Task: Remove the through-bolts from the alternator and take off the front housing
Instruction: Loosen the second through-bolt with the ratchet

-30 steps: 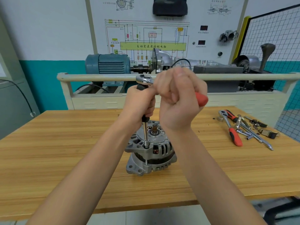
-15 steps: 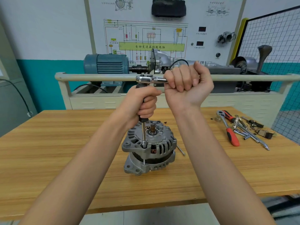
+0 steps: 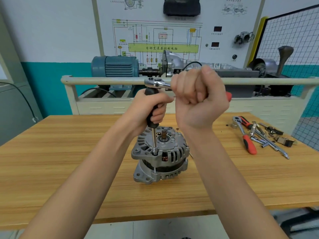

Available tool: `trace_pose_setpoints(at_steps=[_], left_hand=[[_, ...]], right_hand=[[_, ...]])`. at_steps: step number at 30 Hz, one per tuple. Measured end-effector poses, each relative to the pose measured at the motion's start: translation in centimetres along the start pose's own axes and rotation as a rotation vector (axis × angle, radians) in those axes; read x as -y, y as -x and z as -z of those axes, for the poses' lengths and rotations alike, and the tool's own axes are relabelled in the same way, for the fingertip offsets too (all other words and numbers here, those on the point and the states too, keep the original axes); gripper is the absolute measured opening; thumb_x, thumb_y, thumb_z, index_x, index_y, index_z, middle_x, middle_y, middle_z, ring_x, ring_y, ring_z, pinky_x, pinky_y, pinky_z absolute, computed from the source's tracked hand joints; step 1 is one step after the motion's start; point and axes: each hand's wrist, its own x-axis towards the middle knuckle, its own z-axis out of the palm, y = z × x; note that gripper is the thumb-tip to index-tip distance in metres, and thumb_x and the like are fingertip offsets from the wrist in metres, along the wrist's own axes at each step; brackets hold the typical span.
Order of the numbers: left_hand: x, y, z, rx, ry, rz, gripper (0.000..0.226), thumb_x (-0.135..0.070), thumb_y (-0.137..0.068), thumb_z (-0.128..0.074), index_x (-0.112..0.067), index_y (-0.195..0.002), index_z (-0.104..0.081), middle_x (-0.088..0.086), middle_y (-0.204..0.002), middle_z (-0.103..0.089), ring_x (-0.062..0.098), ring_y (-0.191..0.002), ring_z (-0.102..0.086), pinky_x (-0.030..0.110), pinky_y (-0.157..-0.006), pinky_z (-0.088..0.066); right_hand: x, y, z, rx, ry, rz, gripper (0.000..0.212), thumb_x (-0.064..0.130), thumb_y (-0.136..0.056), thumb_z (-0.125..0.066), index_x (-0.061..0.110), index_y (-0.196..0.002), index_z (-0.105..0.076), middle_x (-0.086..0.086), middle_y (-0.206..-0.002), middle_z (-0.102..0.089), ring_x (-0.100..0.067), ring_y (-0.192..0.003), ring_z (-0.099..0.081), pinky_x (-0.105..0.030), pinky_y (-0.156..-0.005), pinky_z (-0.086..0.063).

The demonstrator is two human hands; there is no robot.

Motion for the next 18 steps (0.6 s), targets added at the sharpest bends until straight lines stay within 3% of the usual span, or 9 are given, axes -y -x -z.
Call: trace_pose_setpoints(at_steps=[4, 8, 13, 18], left_hand=[[-0.4, -0.2, 0.3, 0.108, 0.055, 0.002, 0.033, -0.011, -0.074, -0.056, -0.017, -0.045, -0.041, -0.001, -0.038, -0.032, 0.014, -0.032, -0.029, 0.019, -0.040, -0.026], [-0.2, -0.6, -0.9, 0.113, 0.080, 0.017, 0.045, -0.010, -0.078, -0.062, -0.018, -0.041, -0.037, -0.005, -0.033, -0.027, 0.008, -0.026, -0.021, 0.013, -0.035, -0.019], [0.0, -0.8, -1.0, -0.096, 0.095, 0.018, 0.056, -0.005, -0.091, -0.049, -0.021, -0.040, -0.031, -0.006, -0.034, -0.022, 0.008, -0.027, -0.015, 0.011, -0.035, -0.015], [0.2, -0.9, -1.9, -0.352, 0.033, -0.007, 0.049, 0.002, -0.086, -0.047, -0.021, -0.045, -0.031, -0.006, -0.035, -0.026, 0.009, -0.031, -0.018, 0.013, -0.037, -0.016]], right_hand=[[0.3, -1.8, 2.0, -0.222, -0.373, -0.276, 0.049, 0.012, -0.082, -0.039, 0.018, -0.034, -0.033, 0.005, -0.030, -0.026, -0.012, -0.037, -0.011, -0.021, -0.041, -0.022], [0.0, -2.4, 3.4, -0.426, -0.598, -0.332, 0.047, 0.015, -0.080, -0.038, 0.015, -0.033, -0.031, 0.003, -0.029, -0.022, -0.010, -0.038, -0.006, -0.020, -0.040, -0.016], [0.1, -1.3, 2.0, -0.285, -0.335, -0.218, 0.050, 0.011, -0.084, -0.038, 0.018, -0.035, -0.034, 0.005, -0.032, -0.026, -0.013, -0.038, -0.012, -0.022, -0.041, -0.024], [-0.7, 0.4, -0.6, -0.051, 0.178, 0.104, 0.039, 0.007, -0.082, -0.044, 0.024, -0.048, -0.043, 0.007, -0.042, -0.034, -0.009, -0.039, -0.027, -0.029, -0.048, -0.020]])
